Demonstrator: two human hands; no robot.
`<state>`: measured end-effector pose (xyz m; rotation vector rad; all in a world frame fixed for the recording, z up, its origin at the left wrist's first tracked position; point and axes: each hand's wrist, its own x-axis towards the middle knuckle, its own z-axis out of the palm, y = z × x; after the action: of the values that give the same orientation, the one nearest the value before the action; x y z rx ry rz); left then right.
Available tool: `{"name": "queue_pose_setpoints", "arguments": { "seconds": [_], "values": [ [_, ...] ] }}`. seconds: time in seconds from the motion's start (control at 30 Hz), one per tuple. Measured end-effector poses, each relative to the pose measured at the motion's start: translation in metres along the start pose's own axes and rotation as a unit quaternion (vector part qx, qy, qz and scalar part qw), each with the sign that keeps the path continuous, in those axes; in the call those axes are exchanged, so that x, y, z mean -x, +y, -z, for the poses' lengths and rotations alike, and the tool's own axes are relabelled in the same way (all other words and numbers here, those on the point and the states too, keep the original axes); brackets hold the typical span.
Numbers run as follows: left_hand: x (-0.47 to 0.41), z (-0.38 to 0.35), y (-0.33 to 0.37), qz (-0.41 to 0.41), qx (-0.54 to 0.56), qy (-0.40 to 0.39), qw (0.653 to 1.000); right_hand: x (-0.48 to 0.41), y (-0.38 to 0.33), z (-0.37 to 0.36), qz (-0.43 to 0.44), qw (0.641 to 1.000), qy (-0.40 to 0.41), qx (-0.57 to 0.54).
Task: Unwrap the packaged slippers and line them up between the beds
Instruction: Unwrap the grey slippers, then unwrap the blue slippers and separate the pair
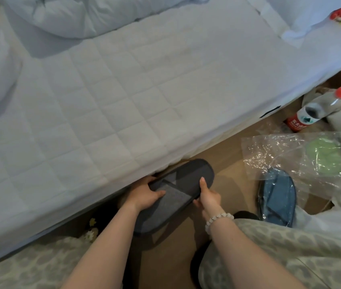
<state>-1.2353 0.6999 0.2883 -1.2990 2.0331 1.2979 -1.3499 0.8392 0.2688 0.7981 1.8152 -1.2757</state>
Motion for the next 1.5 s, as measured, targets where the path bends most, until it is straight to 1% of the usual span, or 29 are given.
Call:
{"name": "queue_pose_setpoints", "arguments": {
  "seconds": [0.1, 0.17, 0.23, 0.3, 0.37, 0.43, 0.53, 0.63, 0.7, 0.77, 0.83, 0.9, 0.93, 1.03, 1.07, 1.13, 1.17, 1.23, 1.27, 1.37, 1.43, 1.5],
  "values": [
    [-0.004, -0.014, -0.003, 0.001, -0.026, 0.047, 0.999, -0.006, 0.004, -0.003, 0.014, 1.0, -0.006, 0.001],
    [-0.005, -0.023, -0.004, 0.006, -0.039, 0.083, 0.996, -0.008, 0.005, -0.008, 0.028, 0.999, 0.02, 0.027],
    [-0.004, -0.028, -0.004, 0.008, -0.055, 0.12, 0.991, -0.01, 0.004, -0.012, 0.051, 0.993, 0.063, 0.089],
    [-0.001, -0.031, -0.004, 0.004, -0.076, 0.15, 0.986, -0.013, 0.002, -0.011, 0.07, 0.976, 0.089, 0.185],
    [0.002, -0.034, -0.002, 0.0, -0.1, 0.172, 0.98, -0.013, -0.004, -0.007, 0.058, 0.965, 0.078, 0.244],
    [0.008, -0.036, 0.002, -0.016, -0.107, 0.203, 0.973, -0.014, -0.009, 0.0, 0.045, 0.958, 0.063, 0.275],
    [0.019, -0.045, 0.016, -0.081, -0.095, 0.238, 0.963, -0.014, -0.021, 0.013, 0.075, 0.943, 0.035, 0.323],
    [0.029, -0.061, 0.042, -0.176, -0.098, 0.223, 0.954, -0.014, -0.043, 0.029, 0.084, 0.938, -0.037, 0.334],
    [0.031, -0.071, 0.061, -0.227, -0.106, 0.204, 0.946, -0.019, -0.062, 0.045, 0.097, 0.935, -0.053, 0.336],
    [0.029, -0.078, 0.082, -0.249, -0.115, 0.172, 0.946, -0.029, -0.084, 0.069, 0.132, 0.932, -0.013, 0.338],
    [0.024, -0.083, 0.1, -0.26, -0.122, 0.148, 0.946, -0.047, -0.103, 0.104, 0.143, 0.93, 0.068, 0.332],
    [0.018, -0.086, 0.116, -0.274, -0.132, 0.144, 0.942, -0.065, -0.112, 0.144, 0.12, 0.928, 0.134, 0.327],
    [0.015, -0.088, 0.123, -0.279, -0.137, 0.143, 0.94, -0.074, -0.113, 0.162, 0.098, 0.93, 0.149, 0.322],
    [0.001, -0.092, 0.139, -0.281, -0.142, 0.125, 0.941, -0.095, -0.109, 0.195, 0.024, 0.949, 0.154, 0.274],
    [-0.003, -0.094, 0.144, -0.278, -0.146, 0.117, 0.942, -0.098, -0.105, 0.199, -0.006, 0.955, 0.147, 0.257],
    [-0.012, -0.097, 0.153, -0.274, -0.157, 0.106, 0.943, -0.108, -0.095, 0.201, -0.035, 0.963, 0.143, 0.225],
    [-0.017, -0.099, 0.157, -0.274, -0.155, 0.105, 0.943, -0.112, -0.09, 0.2, -0.048, 0.962, 0.158, 0.215],
    [-0.021, -0.104, 0.163, -0.27, -0.14, 0.107, 0.947, -0.125, -0.083, 0.2, -0.097, 0.943, 0.201, 0.247],
    [-0.023, -0.106, 0.166, -0.267, -0.132, 0.108, 0.949, -0.132, -0.08, 0.201, -0.13, 0.938, 0.195, 0.254],
    [-0.03, -0.114, 0.17, -0.255, -0.116, 0.106, 0.954, -0.176, -0.064, 0.212, -0.156, 0.95, 0.159, 0.218],
    [-0.034, -0.121, 0.172, -0.239, -0.105, 0.099, 0.96, -0.191, -0.056, 0.217, -0.164, 0.946, 0.174, 0.217],
    [-0.037, -0.128, 0.175, -0.215, -0.072, 0.089, 0.97, -0.179, -0.056, 0.215, -0.156, 0.952, 0.174, 0.201]
  ]
}}
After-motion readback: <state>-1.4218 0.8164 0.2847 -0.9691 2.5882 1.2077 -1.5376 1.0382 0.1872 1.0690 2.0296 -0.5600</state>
